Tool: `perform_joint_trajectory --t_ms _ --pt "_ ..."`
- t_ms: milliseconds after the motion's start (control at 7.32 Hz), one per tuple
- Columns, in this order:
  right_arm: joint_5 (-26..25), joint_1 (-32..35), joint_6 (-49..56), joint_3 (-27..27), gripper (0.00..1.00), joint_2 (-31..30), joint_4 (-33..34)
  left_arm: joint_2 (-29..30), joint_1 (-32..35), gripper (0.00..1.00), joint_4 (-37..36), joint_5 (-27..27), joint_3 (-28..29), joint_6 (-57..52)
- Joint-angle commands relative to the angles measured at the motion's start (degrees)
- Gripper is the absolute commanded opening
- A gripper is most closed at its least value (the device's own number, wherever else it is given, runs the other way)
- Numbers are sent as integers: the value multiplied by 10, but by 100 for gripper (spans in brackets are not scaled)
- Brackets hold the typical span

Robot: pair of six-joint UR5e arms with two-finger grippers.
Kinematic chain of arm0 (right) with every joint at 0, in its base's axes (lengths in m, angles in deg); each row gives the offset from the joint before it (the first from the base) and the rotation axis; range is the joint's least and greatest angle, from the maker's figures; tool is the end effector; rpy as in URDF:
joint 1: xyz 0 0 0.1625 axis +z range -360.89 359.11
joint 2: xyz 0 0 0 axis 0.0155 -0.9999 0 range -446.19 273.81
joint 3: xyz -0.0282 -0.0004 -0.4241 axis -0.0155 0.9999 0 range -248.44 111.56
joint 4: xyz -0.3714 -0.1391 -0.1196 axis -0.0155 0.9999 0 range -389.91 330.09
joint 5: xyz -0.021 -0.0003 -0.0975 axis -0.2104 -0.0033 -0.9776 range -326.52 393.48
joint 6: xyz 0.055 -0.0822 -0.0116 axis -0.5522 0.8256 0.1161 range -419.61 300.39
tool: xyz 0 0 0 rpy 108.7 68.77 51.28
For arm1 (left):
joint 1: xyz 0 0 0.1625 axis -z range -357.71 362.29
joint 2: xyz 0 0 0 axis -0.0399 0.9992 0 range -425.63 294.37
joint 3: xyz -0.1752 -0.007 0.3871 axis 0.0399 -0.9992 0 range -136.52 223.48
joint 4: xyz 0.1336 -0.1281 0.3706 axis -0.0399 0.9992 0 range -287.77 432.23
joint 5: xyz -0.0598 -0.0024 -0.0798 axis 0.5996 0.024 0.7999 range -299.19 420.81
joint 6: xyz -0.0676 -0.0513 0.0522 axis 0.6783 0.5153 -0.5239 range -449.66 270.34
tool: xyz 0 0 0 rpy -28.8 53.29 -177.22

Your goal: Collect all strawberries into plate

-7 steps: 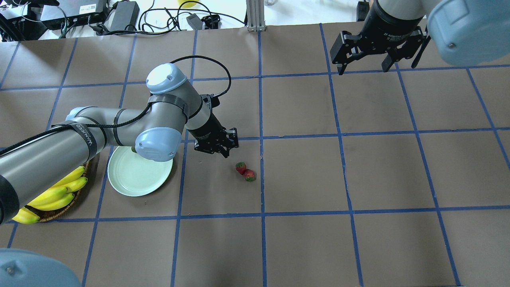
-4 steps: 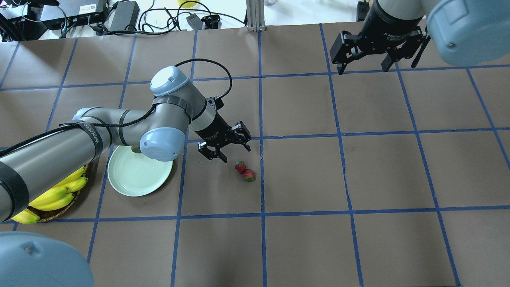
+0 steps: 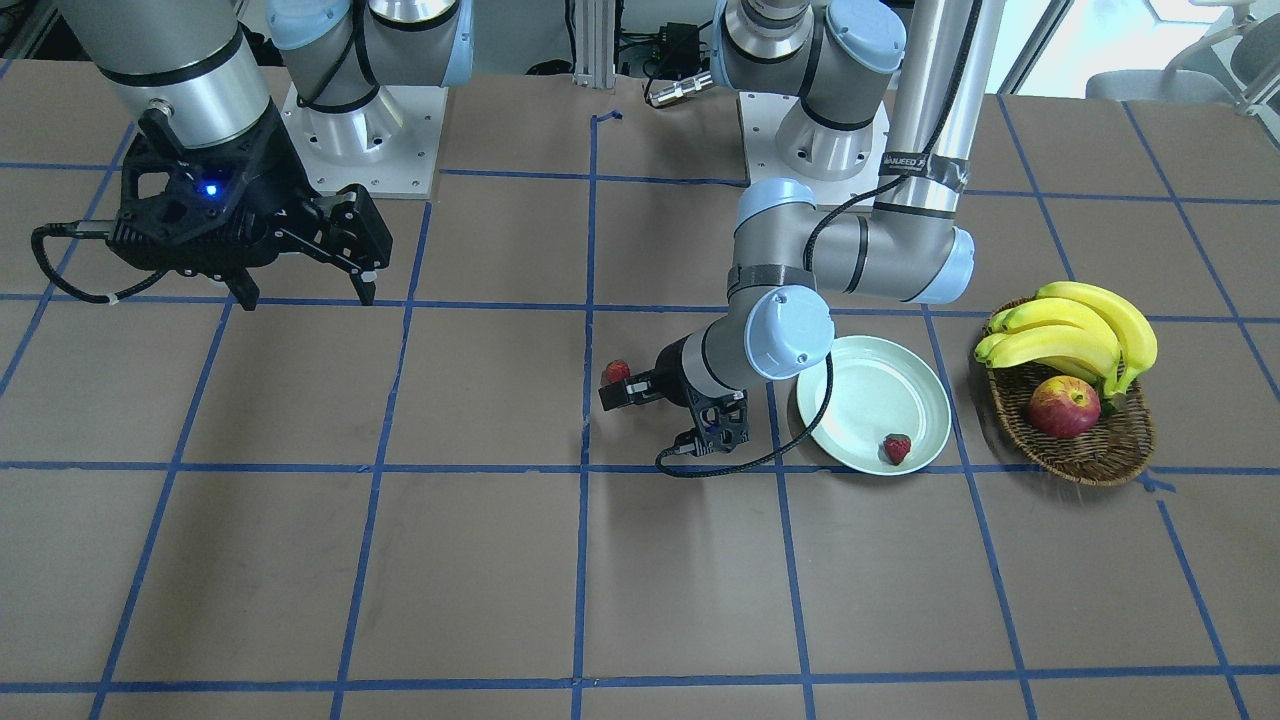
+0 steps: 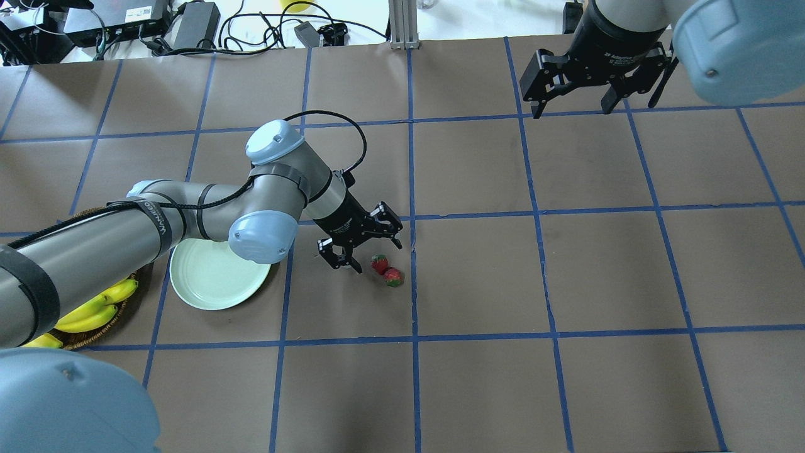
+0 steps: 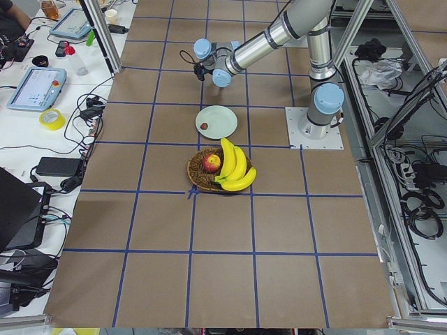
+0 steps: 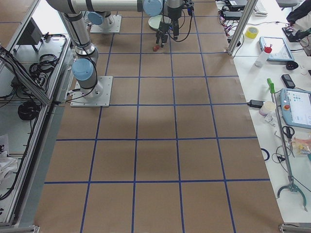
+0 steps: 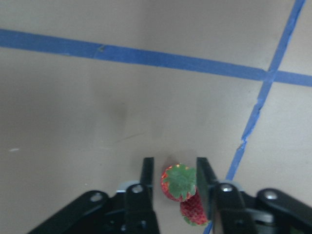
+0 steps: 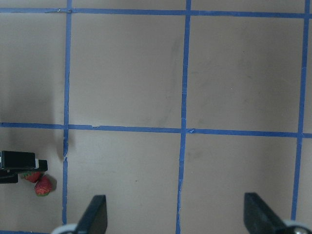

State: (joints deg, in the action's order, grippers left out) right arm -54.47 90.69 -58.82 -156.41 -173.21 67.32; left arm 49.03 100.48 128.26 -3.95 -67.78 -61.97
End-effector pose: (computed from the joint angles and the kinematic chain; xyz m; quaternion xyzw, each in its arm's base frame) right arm 0.1512 -0.5204 0.4924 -0.0217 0.9981 -0.0546 0.0182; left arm -0.2494 -0.4987 0.1581 0.1868 -0.9527 -0.1636 0.1755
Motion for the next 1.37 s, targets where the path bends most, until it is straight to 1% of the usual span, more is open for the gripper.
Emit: perform_joint_trajectory --t_ms 0,137,273,683,820,957,1094,1230 --pt "2 0 -1 -4 100 0 2 5 10 67 2 -3 -4 16" --pt "2 0 -1 -4 100 0 2 7 10 56 2 -3 -7 17" --pt "2 0 -1 -4 100 0 2 7 10 1 3 -2 -6 17" --pt "2 0 -1 -4 100 0 2 0 10 0 -1 -8 2 19" --pt "2 0 -1 -4 100 0 2 -7 9 0 4 -21 20 17" --pt "2 0 -1 -4 100 0 2 -9 7 0 28 -29 43 17" --pt "2 0 -1 -4 100 0 2 -14 5 0 56 -73 67 13" --pt "2 0 -1 -4 100 0 2 -18 -5 0 102 -122 93 6"
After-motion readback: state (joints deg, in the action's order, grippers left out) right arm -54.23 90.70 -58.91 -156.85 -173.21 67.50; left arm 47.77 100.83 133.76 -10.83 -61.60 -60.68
